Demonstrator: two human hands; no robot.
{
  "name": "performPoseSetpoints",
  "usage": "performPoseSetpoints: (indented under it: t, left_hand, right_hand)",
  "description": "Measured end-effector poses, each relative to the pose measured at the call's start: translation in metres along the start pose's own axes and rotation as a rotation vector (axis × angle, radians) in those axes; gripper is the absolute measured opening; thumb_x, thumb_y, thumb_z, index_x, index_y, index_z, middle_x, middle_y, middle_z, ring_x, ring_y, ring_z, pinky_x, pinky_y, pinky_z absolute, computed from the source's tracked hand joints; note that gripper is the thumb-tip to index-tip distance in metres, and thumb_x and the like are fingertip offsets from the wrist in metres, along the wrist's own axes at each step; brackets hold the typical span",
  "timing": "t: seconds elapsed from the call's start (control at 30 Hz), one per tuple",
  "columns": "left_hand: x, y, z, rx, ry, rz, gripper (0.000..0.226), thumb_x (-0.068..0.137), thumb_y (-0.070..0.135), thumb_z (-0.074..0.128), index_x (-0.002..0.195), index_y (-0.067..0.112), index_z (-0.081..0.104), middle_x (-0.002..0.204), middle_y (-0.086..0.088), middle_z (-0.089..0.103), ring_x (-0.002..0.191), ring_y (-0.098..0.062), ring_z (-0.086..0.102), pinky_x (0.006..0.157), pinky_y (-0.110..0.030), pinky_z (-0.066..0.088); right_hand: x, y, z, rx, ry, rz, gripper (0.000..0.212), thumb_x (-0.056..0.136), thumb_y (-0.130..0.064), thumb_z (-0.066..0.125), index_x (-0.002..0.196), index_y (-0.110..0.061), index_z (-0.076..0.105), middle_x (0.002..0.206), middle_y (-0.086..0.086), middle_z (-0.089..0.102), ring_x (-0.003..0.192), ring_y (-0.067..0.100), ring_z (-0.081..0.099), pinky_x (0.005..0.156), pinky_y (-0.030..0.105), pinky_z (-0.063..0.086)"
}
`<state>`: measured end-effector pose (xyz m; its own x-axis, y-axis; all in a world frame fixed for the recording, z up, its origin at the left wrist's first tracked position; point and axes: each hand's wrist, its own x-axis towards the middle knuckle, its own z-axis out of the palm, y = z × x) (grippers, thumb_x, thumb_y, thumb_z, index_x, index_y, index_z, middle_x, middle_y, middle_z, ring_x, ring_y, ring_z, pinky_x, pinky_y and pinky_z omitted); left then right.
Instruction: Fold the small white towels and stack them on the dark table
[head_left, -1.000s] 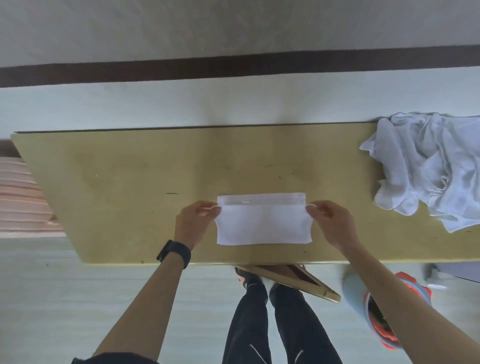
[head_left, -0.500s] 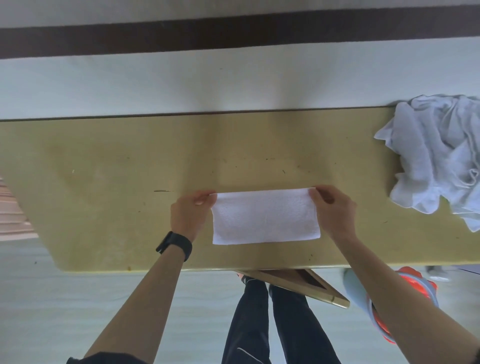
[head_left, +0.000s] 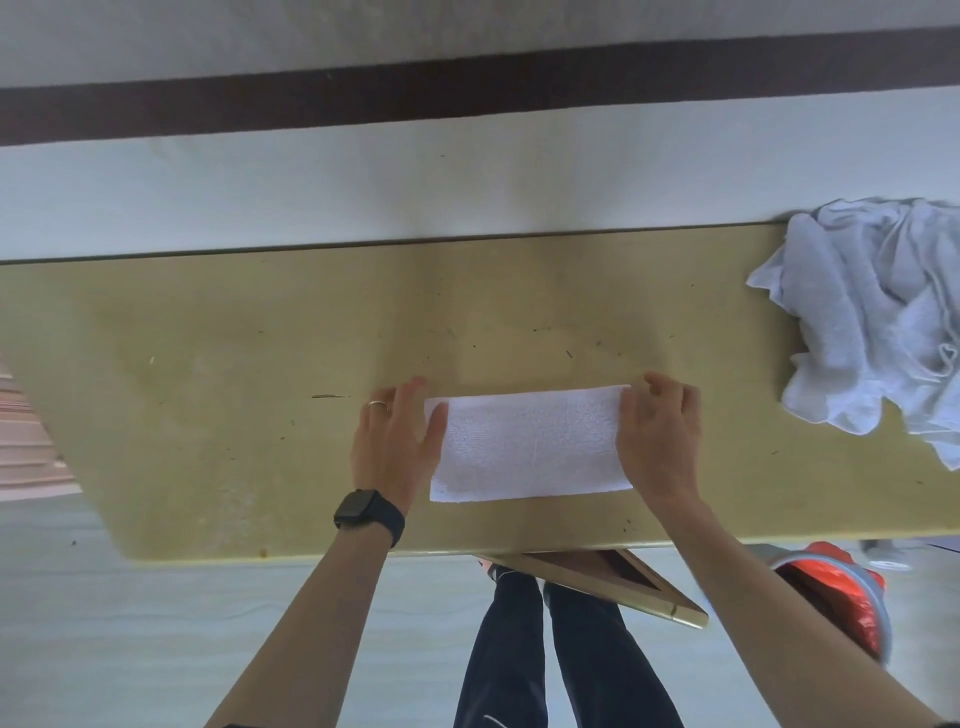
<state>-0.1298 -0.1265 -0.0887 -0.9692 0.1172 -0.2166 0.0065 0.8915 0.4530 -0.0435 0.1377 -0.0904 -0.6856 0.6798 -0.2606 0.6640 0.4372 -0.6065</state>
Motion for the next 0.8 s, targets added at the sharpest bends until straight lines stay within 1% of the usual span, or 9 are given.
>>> performPoseSetpoints:
  t: [0.1, 0.2, 0.27, 0.33, 0.43, 0.53, 0.67, 0.73, 0.8]
  left_hand:
    - [-0.015, 0.001, 0.012, 0.196, 0.111, 0.306, 0.049, 0.093, 0.046, 0.049, 0.135, 0.02, 0.054, 0.137, -0.01, 0.054, 0.119, -0.034, 0.053, 0.096, -0.045, 0.046]
    - [-0.027, 0.004, 0.031, 0.253, 0.029, 0.503, 0.054, 0.096, 0.047, 0.045, 0.143, 0.022, 0.05, 0.153, -0.007, 0.041, 0.14, -0.031, 0.038, 0.114, -0.052, 0.03]
    - [-0.03, 0.003, 0.042, 0.314, -0.049, 0.509, 0.057, 0.098, 0.049, 0.04, 0.151, 0.029, 0.038, 0.161, -0.004, 0.028, 0.148, -0.028, 0.024, 0.118, -0.054, 0.018]
    - [-0.029, -0.001, 0.048, 0.356, -0.114, 0.458, 0.059, 0.1, 0.052, 0.032, 0.156, 0.035, 0.021, 0.165, 0.0, 0.012, 0.152, -0.026, 0.012, 0.12, -0.054, 0.009]
    - [-0.028, -0.007, 0.049, 0.375, -0.157, 0.409, 0.061, 0.1, 0.056, 0.026, 0.156, 0.04, 0.008, 0.166, 0.004, 0.002, 0.153, -0.025, 0.003, 0.12, -0.055, 0.004]
    - [-0.029, -0.005, 0.05, 0.351, -0.162, 0.393, 0.062, 0.1, 0.056, 0.027, 0.156, 0.037, 0.011, 0.166, 0.003, 0.005, 0.152, -0.026, 0.006, 0.119, -0.057, 0.004]
    - [-0.037, -0.003, 0.045, 0.355, -0.112, 0.348, 0.056, 0.097, 0.054, 0.032, 0.149, 0.033, 0.033, 0.16, -0.001, 0.027, 0.146, -0.028, 0.026, 0.115, -0.056, 0.014]
    - [-0.042, 0.002, 0.038, 0.377, -0.085, 0.314, 0.051, 0.094, 0.053, 0.036, 0.141, 0.035, 0.046, 0.149, -0.002, 0.043, 0.131, -0.029, 0.043, 0.108, -0.051, 0.027]
    - [-0.048, 0.01, 0.032, 0.369, -0.061, 0.288, 0.044, 0.092, 0.052, 0.04, 0.13, 0.038, 0.055, 0.13, 0.0, 0.057, 0.111, -0.027, 0.055, 0.098, -0.044, 0.036]
  right_hand:
    - [-0.032, -0.004, 0.007, -0.179, 0.066, -0.17, 0.037, 0.096, -0.034, 0.051, 0.129, -0.016, 0.053, 0.133, 0.004, 0.046, 0.12, 0.026, 0.042, 0.098, 0.039, 0.036]
    - [-0.063, -0.004, 0.028, -0.331, 0.003, -0.295, 0.047, 0.096, -0.038, 0.042, 0.139, -0.017, 0.046, 0.15, 0.003, 0.041, 0.139, 0.027, 0.033, 0.108, 0.043, 0.028]
    - [-0.072, -0.002, 0.042, -0.401, -0.072, -0.273, 0.06, 0.099, -0.042, 0.03, 0.154, -0.018, 0.026, 0.164, 0.003, 0.019, 0.151, 0.021, 0.011, 0.12, 0.046, 0.012]
    - [-0.07, 0.005, 0.051, -0.423, -0.116, -0.224, 0.064, 0.101, -0.045, 0.022, 0.159, -0.023, 0.005, 0.166, 0.0, -0.003, 0.153, 0.016, -0.006, 0.122, 0.051, 0.001]
    - [-0.067, 0.015, 0.054, -0.466, -0.123, -0.241, 0.067, 0.101, -0.049, 0.022, 0.158, -0.025, -0.001, 0.166, 0.0, -0.008, 0.152, 0.016, -0.008, 0.121, 0.056, 0.004]
    - [-0.062, 0.017, 0.05, -0.469, -0.144, -0.265, 0.068, 0.1, -0.05, 0.027, 0.159, -0.024, 0.006, 0.166, -0.001, -0.006, 0.152, 0.015, -0.007, 0.121, 0.056, 0.003]
    - [-0.037, 0.01, 0.038, -0.499, -0.211, -0.34, 0.065, 0.098, -0.052, 0.031, 0.156, -0.028, 0.016, 0.166, -0.005, -0.005, 0.152, 0.011, -0.01, 0.12, 0.058, -0.003]
    - [-0.013, -0.004, 0.034, -0.556, -0.224, -0.386, 0.059, 0.098, -0.052, 0.029, 0.154, -0.035, 0.021, 0.166, -0.003, -0.004, 0.152, 0.015, -0.01, 0.118, 0.058, -0.007]
    - [0.01, -0.027, 0.034, -0.616, -0.183, -0.443, 0.051, 0.097, -0.052, 0.029, 0.146, -0.042, 0.037, 0.164, -0.001, 0.007, 0.15, 0.021, -0.002, 0.118, 0.057, -0.005]
